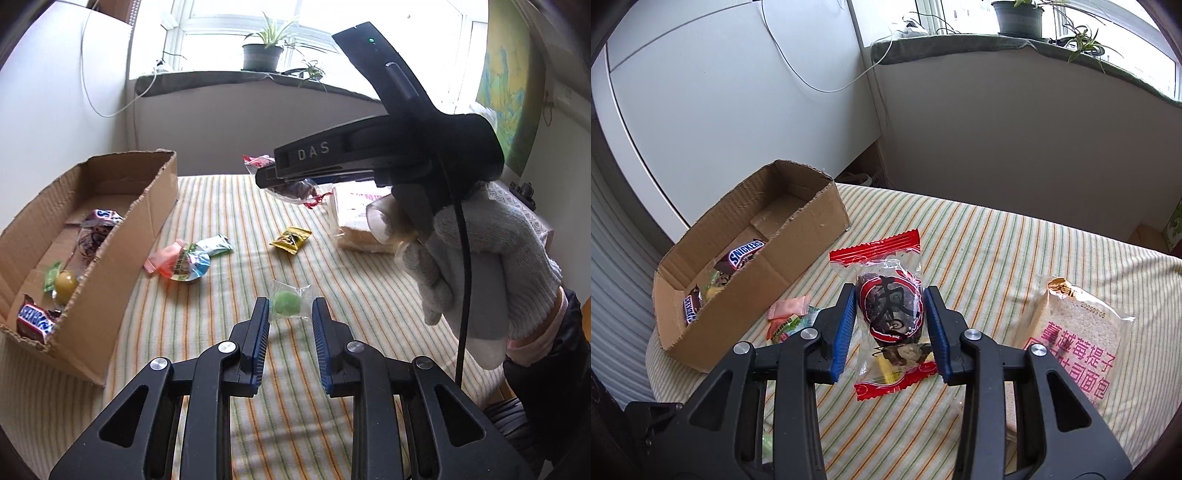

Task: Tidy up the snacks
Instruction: 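Grasp the red-wrapped chocolate bag with the right gripper while the left gripper grasps the green ball candy, then carry the red bag and green ball candy over the cardboard box, then open both grippers to drop the candies into the box, then move both grippers from the box to the pink-printed bread bag, then close both grippers on the bread bag from opposite sides, then lift the bread bag with both grippers and carry it over the box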

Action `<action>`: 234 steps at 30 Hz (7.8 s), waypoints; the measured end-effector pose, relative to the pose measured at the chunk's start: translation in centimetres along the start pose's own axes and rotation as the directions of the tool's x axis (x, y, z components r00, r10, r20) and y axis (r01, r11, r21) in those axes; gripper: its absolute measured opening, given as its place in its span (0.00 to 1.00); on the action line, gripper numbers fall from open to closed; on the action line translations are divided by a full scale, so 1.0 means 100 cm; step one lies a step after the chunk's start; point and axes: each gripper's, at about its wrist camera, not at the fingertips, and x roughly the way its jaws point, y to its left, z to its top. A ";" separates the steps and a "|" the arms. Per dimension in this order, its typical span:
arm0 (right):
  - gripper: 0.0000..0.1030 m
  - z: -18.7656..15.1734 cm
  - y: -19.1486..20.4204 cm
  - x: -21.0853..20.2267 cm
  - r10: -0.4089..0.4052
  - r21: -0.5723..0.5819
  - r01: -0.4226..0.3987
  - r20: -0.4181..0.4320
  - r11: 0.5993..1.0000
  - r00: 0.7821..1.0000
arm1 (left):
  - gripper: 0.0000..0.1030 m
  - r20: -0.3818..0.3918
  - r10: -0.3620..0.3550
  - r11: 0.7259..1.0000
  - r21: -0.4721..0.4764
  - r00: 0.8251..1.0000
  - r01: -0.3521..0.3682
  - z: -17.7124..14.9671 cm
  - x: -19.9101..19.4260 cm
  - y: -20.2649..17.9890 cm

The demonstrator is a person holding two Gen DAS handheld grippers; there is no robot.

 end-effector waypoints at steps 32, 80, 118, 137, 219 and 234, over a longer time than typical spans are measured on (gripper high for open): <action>0.38 0.040 0.094 0.030 0.127 -0.014 -0.126 0.055 0.992 0.990 | 0.21 0.171 0.312 0.920 -0.300 0.935 -0.253 0.056 -0.050 0.145; 0.69 0.042 0.117 0.020 0.053 -0.073 -0.046 0.095 0.996 0.994 | 0.35 0.151 0.337 0.911 -0.302 0.929 -0.281 0.050 -0.050 0.142; 0.69 -0.011 -0.035 -0.060 -0.024 0.154 0.005 0.123 0.988 0.992 | 0.35 0.110 0.084 0.990 -0.124 0.990 -0.070 0.064 0.001 0.026; 0.68 -0.066 -0.153 -0.066 -0.036 0.395 0.013 0.052 0.918 0.998 | 0.49 -0.003 -0.178 0.959 -0.225 0.984 0.173 0.071 0.077 -0.020; 0.40 0.019 0.103 -0.013 0.344 0.122 -0.356 0.106 0.927 0.933 | 0.36 0.242 0.077 0.934 -0.357 0.967 0.015 0.058 -0.063 0.119; 0.40 0.024 0.152 0.044 0.398 0.092 -0.398 0.021 0.913 0.917 | 0.34 0.225 0.165 0.894 -0.445 0.960 -0.049 0.038 -0.072 0.173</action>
